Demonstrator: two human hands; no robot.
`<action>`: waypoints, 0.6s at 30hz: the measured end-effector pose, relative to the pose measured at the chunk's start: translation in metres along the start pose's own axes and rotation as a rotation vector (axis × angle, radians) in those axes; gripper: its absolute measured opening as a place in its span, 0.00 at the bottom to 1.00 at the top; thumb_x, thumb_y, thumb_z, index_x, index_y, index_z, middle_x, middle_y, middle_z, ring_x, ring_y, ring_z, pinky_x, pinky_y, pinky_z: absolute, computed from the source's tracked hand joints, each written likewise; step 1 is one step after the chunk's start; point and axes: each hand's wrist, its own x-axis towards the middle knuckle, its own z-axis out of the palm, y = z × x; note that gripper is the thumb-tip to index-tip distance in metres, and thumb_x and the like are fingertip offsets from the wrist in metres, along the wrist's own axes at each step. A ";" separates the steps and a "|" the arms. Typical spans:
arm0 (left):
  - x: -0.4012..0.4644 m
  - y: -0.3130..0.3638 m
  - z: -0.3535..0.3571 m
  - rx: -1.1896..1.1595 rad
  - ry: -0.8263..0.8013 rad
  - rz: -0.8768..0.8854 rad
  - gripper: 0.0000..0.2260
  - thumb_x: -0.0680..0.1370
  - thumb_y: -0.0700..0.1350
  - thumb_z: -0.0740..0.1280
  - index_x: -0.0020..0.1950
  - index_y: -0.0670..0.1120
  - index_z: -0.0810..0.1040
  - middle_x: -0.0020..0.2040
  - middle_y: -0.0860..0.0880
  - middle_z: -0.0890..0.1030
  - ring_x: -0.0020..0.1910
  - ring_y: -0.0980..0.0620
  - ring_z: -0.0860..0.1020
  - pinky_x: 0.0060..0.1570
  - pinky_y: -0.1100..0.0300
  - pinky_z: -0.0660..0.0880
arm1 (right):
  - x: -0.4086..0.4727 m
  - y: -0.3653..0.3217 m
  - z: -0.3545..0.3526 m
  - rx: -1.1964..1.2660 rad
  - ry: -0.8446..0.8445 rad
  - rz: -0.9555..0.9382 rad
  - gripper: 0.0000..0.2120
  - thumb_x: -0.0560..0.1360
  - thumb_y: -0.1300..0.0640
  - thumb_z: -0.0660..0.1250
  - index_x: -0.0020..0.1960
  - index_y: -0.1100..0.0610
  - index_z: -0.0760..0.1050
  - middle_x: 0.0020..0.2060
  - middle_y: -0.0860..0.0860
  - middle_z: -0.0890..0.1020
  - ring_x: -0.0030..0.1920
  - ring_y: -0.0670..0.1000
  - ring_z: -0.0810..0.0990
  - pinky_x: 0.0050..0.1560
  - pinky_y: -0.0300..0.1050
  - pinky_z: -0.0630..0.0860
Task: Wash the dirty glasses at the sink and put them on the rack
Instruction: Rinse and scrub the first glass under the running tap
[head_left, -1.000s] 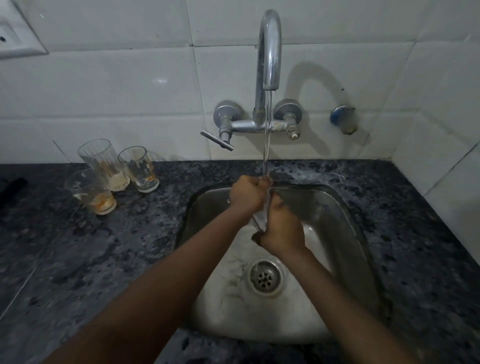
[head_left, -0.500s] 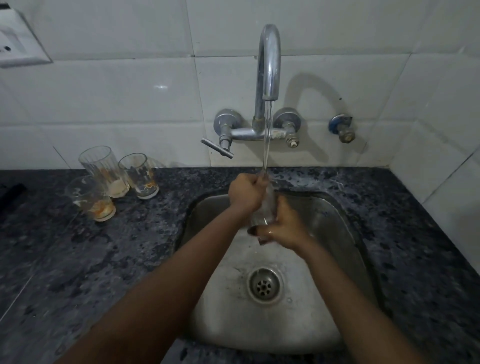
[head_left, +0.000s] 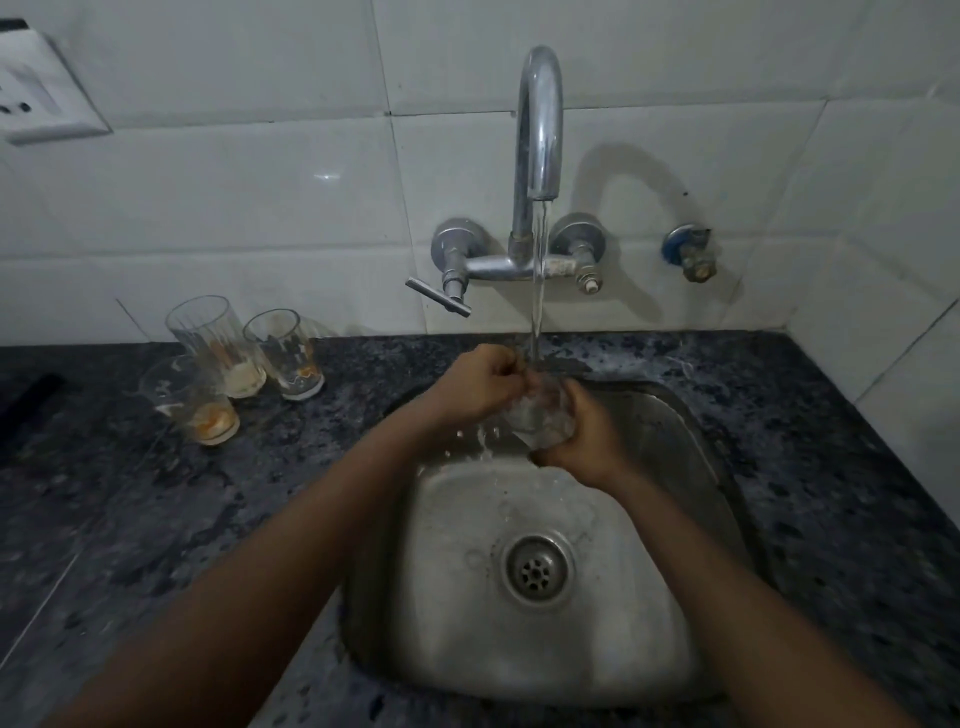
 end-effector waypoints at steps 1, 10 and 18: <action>-0.002 0.003 -0.002 0.122 -0.103 0.029 0.09 0.69 0.43 0.65 0.44 0.41 0.81 0.43 0.44 0.80 0.44 0.48 0.78 0.49 0.55 0.73 | 0.002 -0.003 -0.001 0.001 0.026 -0.030 0.36 0.55 0.68 0.79 0.61 0.60 0.70 0.54 0.56 0.79 0.54 0.56 0.78 0.50 0.53 0.79; 0.015 0.003 0.027 0.496 -0.425 0.025 0.17 0.79 0.36 0.56 0.68 0.37 0.68 0.72 0.39 0.66 0.71 0.45 0.64 0.67 0.62 0.54 | 0.016 -0.020 -0.014 -0.711 0.020 -0.520 0.33 0.55 0.64 0.78 0.60 0.60 0.74 0.53 0.60 0.80 0.54 0.63 0.78 0.52 0.57 0.77; 0.008 0.014 0.026 0.136 -0.415 -0.029 0.13 0.76 0.31 0.59 0.60 0.30 0.74 0.62 0.34 0.75 0.61 0.39 0.74 0.66 0.53 0.68 | 0.021 -0.012 -0.020 -0.714 0.126 -0.630 0.37 0.55 0.63 0.75 0.62 0.56 0.65 0.56 0.63 0.79 0.58 0.65 0.78 0.54 0.67 0.74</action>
